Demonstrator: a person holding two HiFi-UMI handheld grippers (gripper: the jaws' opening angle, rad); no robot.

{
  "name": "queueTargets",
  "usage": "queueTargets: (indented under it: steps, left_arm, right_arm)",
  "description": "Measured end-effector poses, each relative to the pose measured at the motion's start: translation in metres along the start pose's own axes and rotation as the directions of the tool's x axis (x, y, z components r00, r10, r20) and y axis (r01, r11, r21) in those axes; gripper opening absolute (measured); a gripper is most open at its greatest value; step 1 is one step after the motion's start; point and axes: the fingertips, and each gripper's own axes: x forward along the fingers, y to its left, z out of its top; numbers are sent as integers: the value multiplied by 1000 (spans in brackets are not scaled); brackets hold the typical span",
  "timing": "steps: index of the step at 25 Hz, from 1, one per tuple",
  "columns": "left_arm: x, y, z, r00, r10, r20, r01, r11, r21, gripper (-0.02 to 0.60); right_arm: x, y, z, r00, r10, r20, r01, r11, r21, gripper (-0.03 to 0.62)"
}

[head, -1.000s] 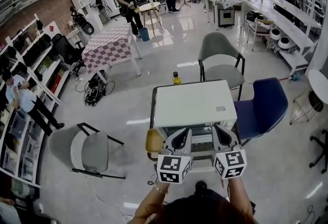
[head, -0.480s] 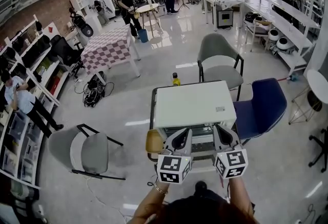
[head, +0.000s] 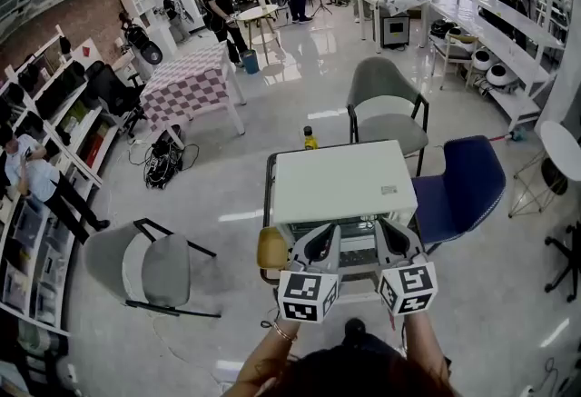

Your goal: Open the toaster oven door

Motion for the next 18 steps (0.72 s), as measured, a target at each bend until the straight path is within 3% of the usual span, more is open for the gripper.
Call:
queueTargets:
  steps: [18]
  left_arm:
    - [-5,4,-3,1000,-6,-5,6,1000,4,15]
  right_arm:
    - [-1,3,1,1000,-10,4,10,1000,-3,0]
